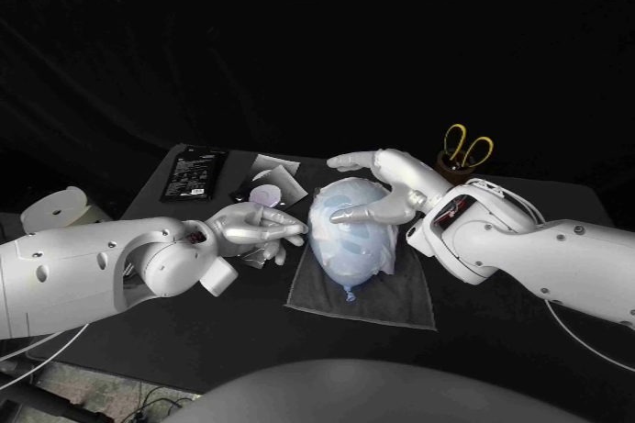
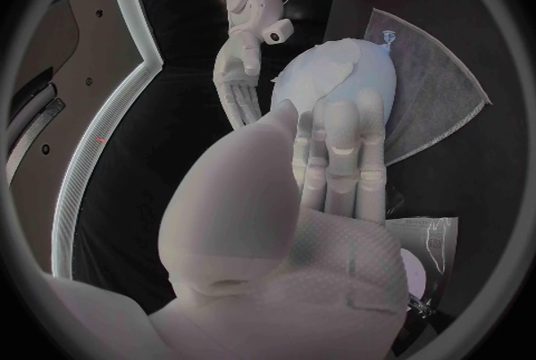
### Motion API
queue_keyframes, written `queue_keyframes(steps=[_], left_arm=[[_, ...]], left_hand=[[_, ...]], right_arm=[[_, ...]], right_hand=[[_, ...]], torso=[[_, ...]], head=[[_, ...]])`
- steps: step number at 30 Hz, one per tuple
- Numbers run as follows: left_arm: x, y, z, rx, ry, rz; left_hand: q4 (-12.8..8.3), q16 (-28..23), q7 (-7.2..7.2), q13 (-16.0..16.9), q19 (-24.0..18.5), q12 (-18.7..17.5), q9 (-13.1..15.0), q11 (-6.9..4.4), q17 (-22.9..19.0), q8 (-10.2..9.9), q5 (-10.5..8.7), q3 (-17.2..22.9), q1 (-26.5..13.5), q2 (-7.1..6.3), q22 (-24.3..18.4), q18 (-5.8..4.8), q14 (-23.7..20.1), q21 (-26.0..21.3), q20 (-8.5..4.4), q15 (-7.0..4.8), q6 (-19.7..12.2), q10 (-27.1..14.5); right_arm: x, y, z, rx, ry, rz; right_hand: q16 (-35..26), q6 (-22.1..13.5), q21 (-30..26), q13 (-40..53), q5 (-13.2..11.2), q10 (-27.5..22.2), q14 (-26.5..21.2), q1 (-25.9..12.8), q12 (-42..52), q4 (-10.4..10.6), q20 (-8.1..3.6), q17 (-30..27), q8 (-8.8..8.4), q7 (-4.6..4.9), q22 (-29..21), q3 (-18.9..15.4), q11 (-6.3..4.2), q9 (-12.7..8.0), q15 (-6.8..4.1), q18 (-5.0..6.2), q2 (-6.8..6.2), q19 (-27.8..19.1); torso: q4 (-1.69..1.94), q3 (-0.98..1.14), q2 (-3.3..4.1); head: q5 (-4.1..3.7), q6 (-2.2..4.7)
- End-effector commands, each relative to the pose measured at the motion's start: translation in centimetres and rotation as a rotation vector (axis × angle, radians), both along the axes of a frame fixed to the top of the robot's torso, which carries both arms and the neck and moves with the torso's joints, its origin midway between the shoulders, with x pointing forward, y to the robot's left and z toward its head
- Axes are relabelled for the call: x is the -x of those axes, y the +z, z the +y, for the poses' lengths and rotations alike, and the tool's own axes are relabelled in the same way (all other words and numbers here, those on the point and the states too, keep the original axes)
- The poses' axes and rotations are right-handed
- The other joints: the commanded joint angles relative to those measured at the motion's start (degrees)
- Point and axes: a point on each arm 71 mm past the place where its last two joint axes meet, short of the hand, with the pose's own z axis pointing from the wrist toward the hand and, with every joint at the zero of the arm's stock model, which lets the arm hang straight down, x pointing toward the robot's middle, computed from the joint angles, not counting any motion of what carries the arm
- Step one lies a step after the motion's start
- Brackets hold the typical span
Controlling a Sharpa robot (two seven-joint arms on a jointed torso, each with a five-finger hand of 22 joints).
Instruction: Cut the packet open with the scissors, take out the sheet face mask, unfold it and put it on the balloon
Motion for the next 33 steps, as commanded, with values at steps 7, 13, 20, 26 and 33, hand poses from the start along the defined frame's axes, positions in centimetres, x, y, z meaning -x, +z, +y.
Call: queue_keyframes(steps=[7, 13, 20, 26, 33], left_arm=[[-0.1, 0.0, -0.2, -0.039, 0.016, -0.023], [-0.2, 0.0, -0.5, -0.042, 0.020, -0.028], [-0.2, 0.0, -1.0, -0.033, 0.010, -0.030], [-0.2, 0.0, -1.4, -0.030, 0.000, -0.028], [-0.1, 0.0, -1.9, -0.010, -0.027, -0.023]], left_hand=[[-0.04, -2.38, 1.17, 0.13, -0.89, -0.28, -0.24, 1.06, -1.14, -0.29, -0.23, 0.63, -0.23, -0.83, -1.14, 0.56, -1.49, -1.64, 0.72, 0.86, -1.65, -3.58], [-0.13, -3.44, 2.21, -0.25, -1.24, -1.01, -0.80, 2.19, -1.49, -1.27, -0.23, 0.78, -0.38, -1.07, -1.86, 0.54, -2.72, -2.60, 1.54, 1.82, -4.09, -6.81], [-0.20, -3.48, 1.48, 0.02, -1.28, -0.09, -0.73, 1.79, -1.48, -0.75, -0.22, 1.07, -0.24, -0.71, -2.14, 0.68, -3.38, -2.90, 1.74, 1.71, -3.54, -6.68], [-0.37, -1.23, 0.96, 1.85, -0.60, 3.66, -0.98, 0.90, -0.40, -0.81, -0.21, 1.04, -0.24, -0.81, -1.97, 0.74, -2.52, -2.37, 1.22, 1.01, -3.86, -4.52], [-0.62, 7.16, -0.09, 7.36, 0.08, 12.26, -1.30, -0.43, 9.30, -0.62, -0.32, 0.79, -0.07, -0.87, -0.78, 0.71, 0.74, -0.41, 0.35, -0.07, -3.41, -4.36]], right_arm=[[0.0, -0.7, 0.7, 0.094, 0.005, -0.063], [0.1, -1.0, 1.0, 0.114, 0.003, -0.067], [0.0, -1.2, 1.0, 0.129, -0.005, -0.068], [0.0, -1.4, 1.0, 0.134, -0.015, -0.068], [-0.1, -1.5, 0.9, 0.139, -0.024, -0.067]], right_hand=[[-0.26, 0.45, 0.32, -0.06, 3.03, -0.88, -1.35, 1.14, -0.20, 0.14, -0.01, -0.57, -0.01, 3.23, -0.18, 0.31, 0.11, -0.08, 0.23, -0.06, -1.50, -0.64], [-0.27, 0.90, 0.34, -0.04, 3.99, -0.75, -1.61, 1.63, -0.17, 0.13, -0.01, -0.74, 0.08, 3.42, -0.22, 0.94, -0.09, -0.02, 0.20, -0.04, -1.57, -0.71], [-0.28, 1.67, 0.37, 0.00, 4.13, -0.37, -1.83, 2.03, -0.11, 0.12, -0.01, -0.86, 0.28, 3.71, -0.24, 1.55, -0.17, 0.14, 0.16, -0.02, -1.50, -0.71], [-0.25, 2.61, 0.40, 0.00, 4.05, -0.17, -1.87, 2.47, -0.11, 0.09, -0.01, -0.97, 0.55, 4.27, -0.27, 2.41, -0.34, 0.33, 0.09, 0.04, -1.23, -0.73], [-0.24, 3.14, 0.47, -0.01, 3.56, -0.11, -1.94, 2.90, -0.14, 0.07, 0.00, -1.12, 0.72, 4.56, -0.28, 4.07, -0.48, 0.42, 0.02, 0.12, -0.77, -0.69]], torso=[[-0.01, 0.00, 0.09], [-0.02, 0.02, 0.04], [-0.05, 0.04, 0.04], [-0.05, 0.03, 0.06], [-0.06, 0.02, 0.03]], head=[[0.05, 0.00], [0.06, 0.00], [0.01, 0.00], [-0.06, 0.00], [-0.20, 0.00]])
